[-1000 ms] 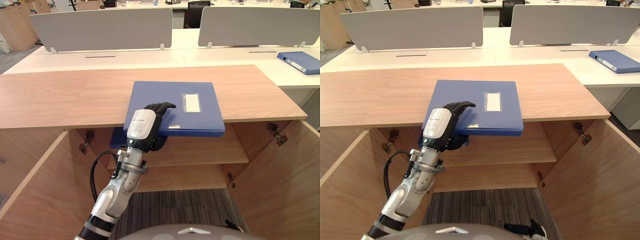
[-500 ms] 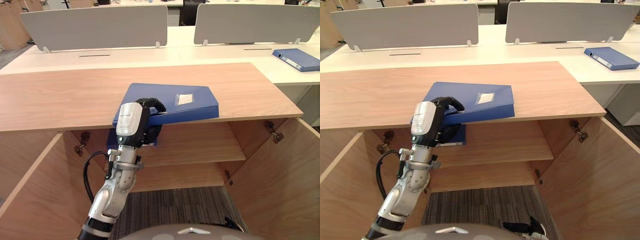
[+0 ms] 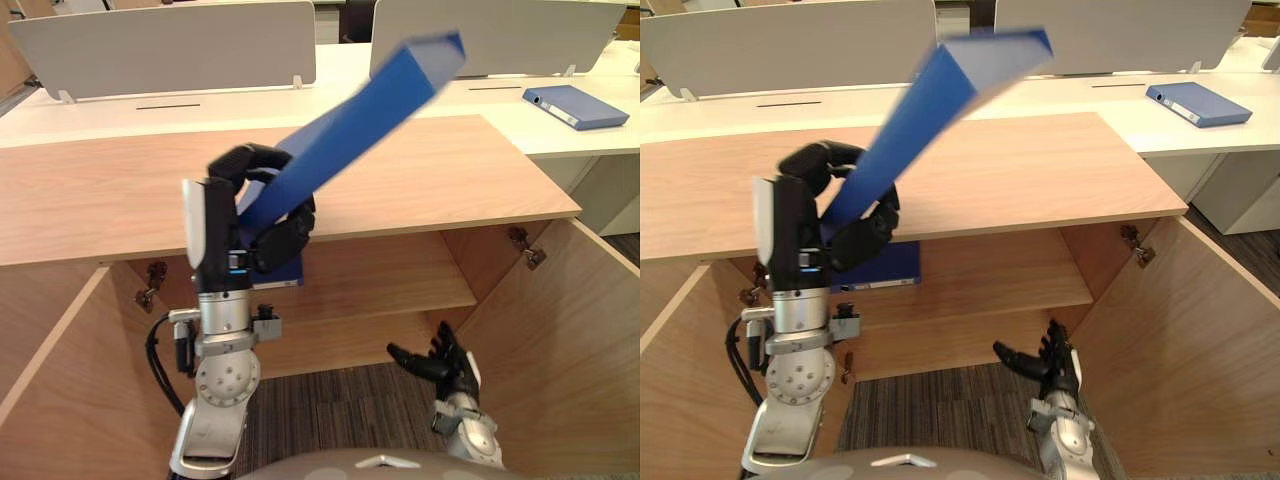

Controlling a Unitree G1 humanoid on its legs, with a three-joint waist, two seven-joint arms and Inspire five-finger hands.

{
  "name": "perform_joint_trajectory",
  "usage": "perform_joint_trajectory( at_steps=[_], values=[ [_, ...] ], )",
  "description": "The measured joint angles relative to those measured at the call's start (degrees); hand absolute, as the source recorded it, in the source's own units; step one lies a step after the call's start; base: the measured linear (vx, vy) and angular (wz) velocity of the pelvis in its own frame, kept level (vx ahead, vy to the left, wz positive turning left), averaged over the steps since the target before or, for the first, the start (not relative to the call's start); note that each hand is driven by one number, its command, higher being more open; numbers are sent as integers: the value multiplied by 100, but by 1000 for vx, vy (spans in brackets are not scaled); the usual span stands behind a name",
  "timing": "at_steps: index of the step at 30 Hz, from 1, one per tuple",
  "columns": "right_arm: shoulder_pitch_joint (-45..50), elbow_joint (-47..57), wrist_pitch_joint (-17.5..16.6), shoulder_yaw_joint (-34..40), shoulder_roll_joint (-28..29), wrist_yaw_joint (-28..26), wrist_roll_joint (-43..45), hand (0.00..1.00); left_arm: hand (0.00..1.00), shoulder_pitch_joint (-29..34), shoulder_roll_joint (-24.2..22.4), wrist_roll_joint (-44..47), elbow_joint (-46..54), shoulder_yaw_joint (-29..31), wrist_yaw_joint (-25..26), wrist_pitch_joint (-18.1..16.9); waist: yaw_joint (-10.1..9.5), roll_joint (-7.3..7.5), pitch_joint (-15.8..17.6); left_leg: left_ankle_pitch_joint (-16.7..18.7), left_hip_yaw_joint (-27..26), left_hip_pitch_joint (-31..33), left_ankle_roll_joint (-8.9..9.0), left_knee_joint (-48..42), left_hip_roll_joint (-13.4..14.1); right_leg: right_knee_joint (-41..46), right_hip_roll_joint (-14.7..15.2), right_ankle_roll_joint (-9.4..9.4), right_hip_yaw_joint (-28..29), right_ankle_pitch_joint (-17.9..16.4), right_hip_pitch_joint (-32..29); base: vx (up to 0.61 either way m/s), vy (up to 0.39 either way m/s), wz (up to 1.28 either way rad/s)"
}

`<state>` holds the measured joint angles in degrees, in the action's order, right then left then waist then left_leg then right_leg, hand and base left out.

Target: Walk over to the cabinet, pick up the folder, carry it to the office cabinet, place the folder inside the office cabinet, then close the office cabinet door

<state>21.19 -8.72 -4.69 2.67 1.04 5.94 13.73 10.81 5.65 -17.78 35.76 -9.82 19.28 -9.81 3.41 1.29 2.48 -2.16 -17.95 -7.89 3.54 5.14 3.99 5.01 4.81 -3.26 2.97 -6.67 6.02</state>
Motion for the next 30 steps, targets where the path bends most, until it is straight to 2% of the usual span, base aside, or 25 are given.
perform_joint_trajectory(
  at_steps=[5,9,15,20,25,30],
  values=[
    [58,1320,-116,77,171,27,4,100,0,2,-115,1467,405,153,-139,-211,17,-14,6,-9,-186,-5,28,-4,23,-7,-38,-2,195,29,-98,-4,-7,-21],
    [70,2285,-276,158,223,21,60,100,0,1,-157,2746,461,220,-488,-322,74,-24,11,28,-214,-27,28,-5,21,-12,-40,-39,244,51,-102,0,-8,-7],
    [-157,3132,-557,559,141,-35,275,100,0,29,-154,4133,452,237,-956,-339,74,-67,36,63,-247,-67,13,-5,9,-11,-34,-109,308,93,-95,-25,-3,-4],
    [-722,3395,-587,634,-391,-82,441,100,0,39,-106,5378,-62,172,-1579,-334,73,-182,30,65,-296,-103,8,-5,-14,-16,-19,-141,384,112,-90,-57,-7,-7],
    [-1377,3407,-651,623,-1433,-202,441,100,0,209,381,6292,-852,-257,-2142,-23,70,-287,12,57,-291,-106,-3,-6,-21,-31,-21,-164,414,126,-94,-44,-11,-3],
    [-1757,3323,-750,543,-2044,-435,506,100,0,216,892,6687,-1149,-530,-2559,317,76,-295,13,55,-290,-107,-6,-6,-21,-31,-23,-182,425,137,-95,-6,-2,0]
  ],
)
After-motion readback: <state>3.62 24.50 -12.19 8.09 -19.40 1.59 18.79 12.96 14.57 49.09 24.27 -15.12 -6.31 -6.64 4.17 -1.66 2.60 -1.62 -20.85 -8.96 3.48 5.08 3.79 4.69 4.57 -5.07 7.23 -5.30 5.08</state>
